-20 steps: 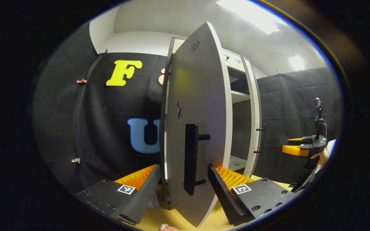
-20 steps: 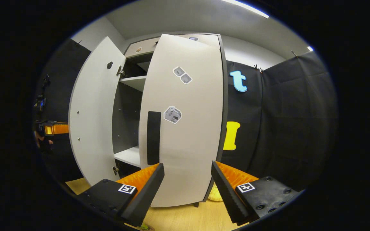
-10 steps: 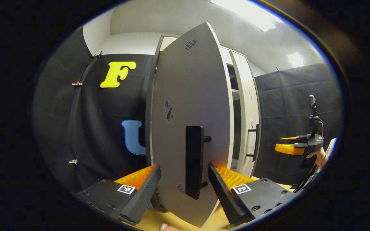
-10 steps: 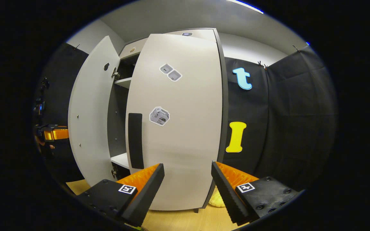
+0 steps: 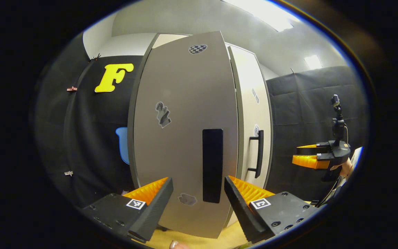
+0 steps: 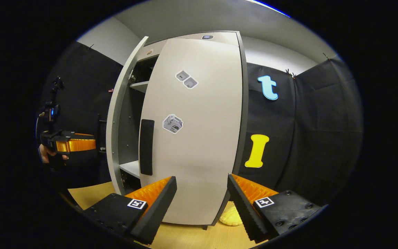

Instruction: Grasp the bottle in the cabinet with the left hand and place it on the coaster, then close the right door with the right hand and the left door with the left hand.

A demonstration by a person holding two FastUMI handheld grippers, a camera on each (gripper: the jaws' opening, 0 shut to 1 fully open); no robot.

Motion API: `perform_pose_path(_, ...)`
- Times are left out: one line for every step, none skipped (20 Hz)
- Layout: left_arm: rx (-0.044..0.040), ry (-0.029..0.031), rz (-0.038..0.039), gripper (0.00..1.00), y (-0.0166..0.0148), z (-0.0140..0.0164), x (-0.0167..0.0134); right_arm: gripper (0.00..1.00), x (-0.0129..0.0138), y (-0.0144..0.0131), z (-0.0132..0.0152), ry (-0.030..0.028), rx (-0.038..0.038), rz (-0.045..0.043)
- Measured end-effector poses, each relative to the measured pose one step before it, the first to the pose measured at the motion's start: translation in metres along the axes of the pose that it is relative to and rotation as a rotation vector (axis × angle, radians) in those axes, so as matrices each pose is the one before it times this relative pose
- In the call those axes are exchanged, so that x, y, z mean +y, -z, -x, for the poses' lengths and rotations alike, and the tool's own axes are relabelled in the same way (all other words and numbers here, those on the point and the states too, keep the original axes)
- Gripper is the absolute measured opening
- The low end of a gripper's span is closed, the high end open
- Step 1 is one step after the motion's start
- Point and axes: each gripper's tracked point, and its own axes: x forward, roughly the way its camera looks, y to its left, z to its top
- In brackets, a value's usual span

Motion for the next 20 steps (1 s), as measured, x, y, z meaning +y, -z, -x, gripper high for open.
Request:
perform_pose_path(0.00305,-0.00272,0.00894,0.95,0.00054,0.00367,-0.00179,0.98,-0.00007,-0.00040,0.00215,0.00373,0.00007,-0.00732)
perform_pose_path(0.00301,-0.00700,0.00750,0.94,0.00124,0.00368,0.00001,0.97,0.00127,-0.00016,0.00209,0.00119,-0.00211,-0.00300)
perform_pose_path(0.00168,-0.01088,0.00430,0.94,-0.00035,0.00312,-0.00011,0.98,0.00227,-0.00210,0.00198,-0.00208,-0.00725,0.00250)
perform_pose_path(-0.00286,-0.00889,0.00089,0.94,-0.00072,0.00218,0.00048,0.97,0.00227,-0.00317,0.00309,-0.00043,-0.01285,0.00460)
perform_pose_path(-0.00115,-0.01329,0.00039,0.95,-0.00167,0.00251,0.00127,0.97,0.00289,-0.00223,0.00266,-0.00188,-0.00846,-0.00117)
perform_pose_path(0.00180,-0.01092,0.00064,0.94,-0.00061,0.00119,0.00133,0.98,0.00284,-0.00055,0.00298,0.00109,-0.00088,-0.00477)
perform_pose_path(0.00025,-0.00903,0.00092,0.95,-0.00124,0.00202,0.00032,0.98,0.00127,-0.00101,0.00413,0.00549,-0.00026,-0.00231)
perform_pose_path(0.00069,-0.00876,0.00283,0.94,0.00015,0.00104,-0.00137,0.98,0.00172,-0.00057,0.00332,0.00319,0.00049,0.00082)
perform_pose_path(0.00056,-0.00506,0.00238,0.94,-0.00004,0.00183,-0.00105,0.98,0.00220,0.00026,0.00456,0.00232,0.00438,0.00102)
perform_pose_path(0.00208,-0.00527,-0.00120,0.94,0.00012,0.00220,0.00014,0.98,0.00071,0.00048,0.00422,0.00611,0.00412,0.00043)
perform_pose_path(-0.00048,-0.01162,-0.00396,0.94,-0.00068,0.00141,-0.00137,0.98,0.00028,0.00095,0.00380,0.00664,0.00517,-0.00076)
perform_pose_path(0.00068,-0.00891,-0.00706,0.95,-0.00032,0.00111,-0.00049,0.98,-0.00056,0.00046,0.00342,0.00893,0.00412,-0.00097)
perform_pose_path(0.00150,-0.00532,-0.00781,0.95,-0.00037,0.00042,-0.00088,0.98,-0.00072,-0.00010,0.00334,0.00992,0.00100,-0.00165)
perform_pose_path(0.00035,-0.00459,-0.00560,0.95,0.00098,0.00070,-0.00283,0.98,-0.00046,0.00004,0.00318,0.00708,0.00140,-0.00376)
perform_pose_path(0.00010,-0.00238,-0.00241,0.95,0.00023,0.00067,-0.00221,0.98,-0.00091,-0.00072,0.00194,0.00986,-0.00096,-0.00290)
perform_pose_path(-0.00024,-0.00025,0.00227,0.95,0.00105,0.00055,-0.00187,0.98,-0.00172,-0.00009,0.00147,0.01166,0.00040,0.00062)
perform_pose_path(-0.00408,-0.00303,0.00912,0.95,-0.00005,0.00033,-0.00140,0.98,-0.00038,-0.00001,0.00095,0.00636,0.00224,0.00256)
perform_pose_path(-0.00485,0.00197,0.01545,0.95,0.00009,-0.00002,-0.00111,0.98,-0.00077,0.00026,0.00060,0.00477,0.00252,0.00064)
perform_pose_path(-0.00174,0.00655,0.01818,0.94,-0.00012,-0.00029,-0.00232,0.98,-0.00061,-0.00067,0.00072,0.00460,0.00023,-0.00090)
perform_pose_path(-0.00073,0.00550,0.01371,0.93,0.00030,0.00119,-0.00159,0.98,-0.00010,-0.00042,0.00023,0.00231,0.00084,-0.00327)
